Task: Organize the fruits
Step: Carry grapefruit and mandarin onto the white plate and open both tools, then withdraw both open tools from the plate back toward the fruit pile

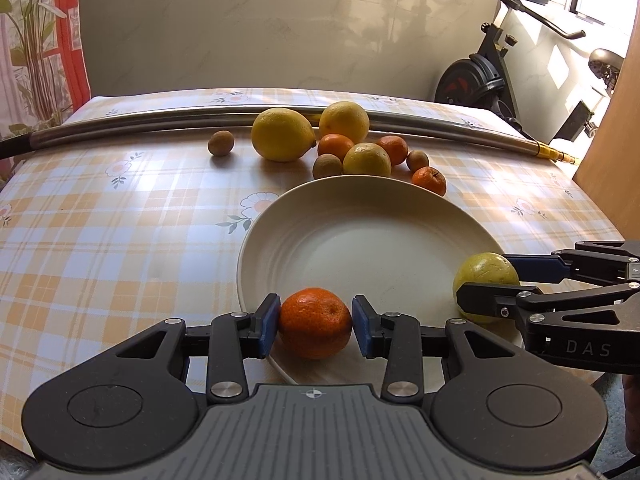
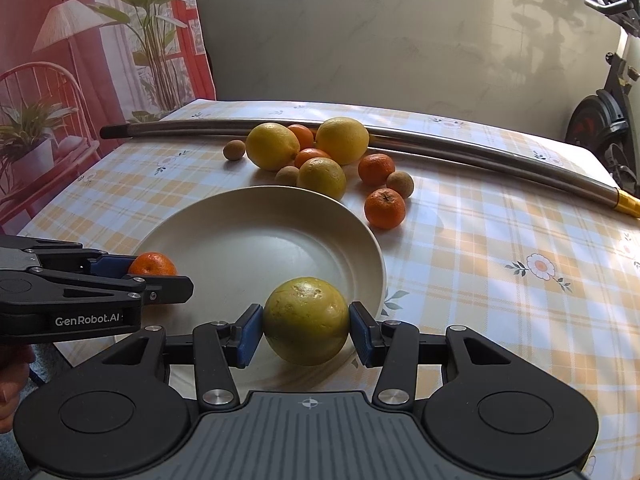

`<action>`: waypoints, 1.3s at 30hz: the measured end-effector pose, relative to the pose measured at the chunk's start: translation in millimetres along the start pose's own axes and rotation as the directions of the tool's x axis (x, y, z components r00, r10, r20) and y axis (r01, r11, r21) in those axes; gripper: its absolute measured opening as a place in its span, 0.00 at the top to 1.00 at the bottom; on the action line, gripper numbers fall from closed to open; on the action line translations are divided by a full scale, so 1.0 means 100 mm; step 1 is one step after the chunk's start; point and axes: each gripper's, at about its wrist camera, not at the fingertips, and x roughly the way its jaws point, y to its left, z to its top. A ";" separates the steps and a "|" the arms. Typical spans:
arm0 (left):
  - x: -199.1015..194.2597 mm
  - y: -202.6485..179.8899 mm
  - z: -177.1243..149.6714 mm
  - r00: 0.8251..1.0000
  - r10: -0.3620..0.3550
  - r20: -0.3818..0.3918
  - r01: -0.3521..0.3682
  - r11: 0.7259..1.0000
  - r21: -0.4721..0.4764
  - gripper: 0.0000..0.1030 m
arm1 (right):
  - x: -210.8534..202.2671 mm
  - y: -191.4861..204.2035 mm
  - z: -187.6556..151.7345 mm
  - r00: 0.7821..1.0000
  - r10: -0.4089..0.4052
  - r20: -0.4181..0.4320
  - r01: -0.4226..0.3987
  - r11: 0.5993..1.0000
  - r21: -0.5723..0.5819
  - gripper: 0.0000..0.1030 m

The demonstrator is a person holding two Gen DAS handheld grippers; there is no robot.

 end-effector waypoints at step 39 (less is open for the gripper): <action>-0.44 0.83 0.79 0.980 0.128 0.150 -0.100 0.979 -0.176 0.51 | 0.09 -0.67 0.67 0.988 -0.080 0.130 0.071 0.995 0.076 0.56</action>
